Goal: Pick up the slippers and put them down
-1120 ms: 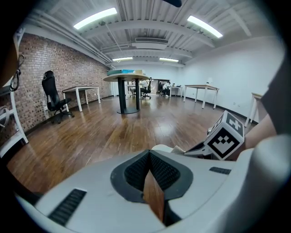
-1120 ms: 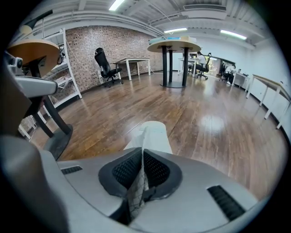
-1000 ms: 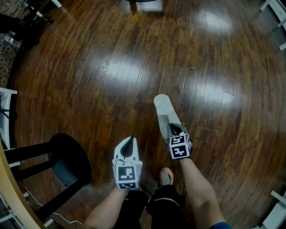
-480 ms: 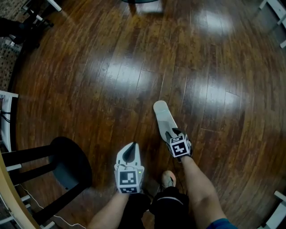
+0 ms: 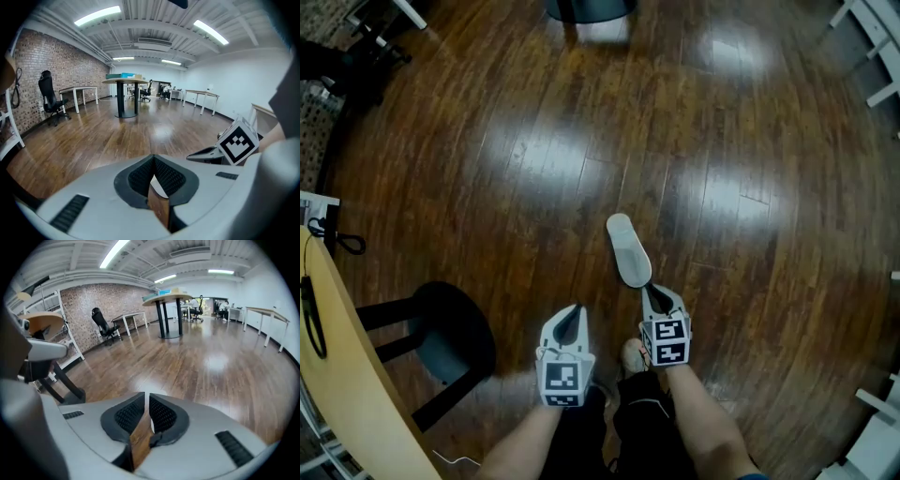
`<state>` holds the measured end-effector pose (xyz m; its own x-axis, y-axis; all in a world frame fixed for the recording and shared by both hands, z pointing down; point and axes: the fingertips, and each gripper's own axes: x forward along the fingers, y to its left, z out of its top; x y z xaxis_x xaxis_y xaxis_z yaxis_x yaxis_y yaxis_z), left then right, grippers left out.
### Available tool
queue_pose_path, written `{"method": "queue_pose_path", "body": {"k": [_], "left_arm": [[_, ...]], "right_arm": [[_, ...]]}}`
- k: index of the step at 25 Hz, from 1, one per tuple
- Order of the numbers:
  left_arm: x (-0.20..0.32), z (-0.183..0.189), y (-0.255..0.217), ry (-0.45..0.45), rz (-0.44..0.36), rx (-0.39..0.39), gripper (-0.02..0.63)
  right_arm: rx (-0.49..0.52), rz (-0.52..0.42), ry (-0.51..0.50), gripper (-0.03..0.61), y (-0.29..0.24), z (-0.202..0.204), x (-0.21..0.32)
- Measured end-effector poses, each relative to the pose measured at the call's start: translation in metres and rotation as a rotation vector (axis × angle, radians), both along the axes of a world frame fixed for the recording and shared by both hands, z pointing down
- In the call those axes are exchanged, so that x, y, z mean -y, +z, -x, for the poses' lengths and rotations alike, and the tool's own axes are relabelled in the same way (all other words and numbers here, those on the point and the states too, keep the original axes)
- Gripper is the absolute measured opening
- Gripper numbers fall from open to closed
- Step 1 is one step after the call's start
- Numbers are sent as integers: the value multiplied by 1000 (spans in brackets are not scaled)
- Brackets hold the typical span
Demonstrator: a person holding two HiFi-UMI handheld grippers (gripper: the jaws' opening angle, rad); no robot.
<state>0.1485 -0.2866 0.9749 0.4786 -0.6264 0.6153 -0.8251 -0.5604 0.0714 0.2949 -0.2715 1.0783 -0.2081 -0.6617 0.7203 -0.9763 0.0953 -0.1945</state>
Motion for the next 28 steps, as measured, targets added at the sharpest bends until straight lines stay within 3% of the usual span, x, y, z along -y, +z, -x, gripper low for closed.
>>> {"method": "queue_pose_path", "body": {"k": [5, 10, 19, 24, 28], "left_arm": [[-7, 0, -114, 70, -49, -1, 5], [-41, 14, -238, 96, -85, -26, 5], [-93, 58, -439, 29, -193, -94, 5], [-135, 102, -512, -33, -239, -102, 5], [-157, 135, -569, -94, -320, -104, 5]], "right_arm": [[23, -118, 46, 31, -150, 2, -10], [47, -211, -51, 17, -298, 20, -38], [69, -352, -190, 17, -526, 76, -89], [80, -451, -269, 17, -618, 125, -114], [82, -516, -313, 15, -679, 151, -134]]}}
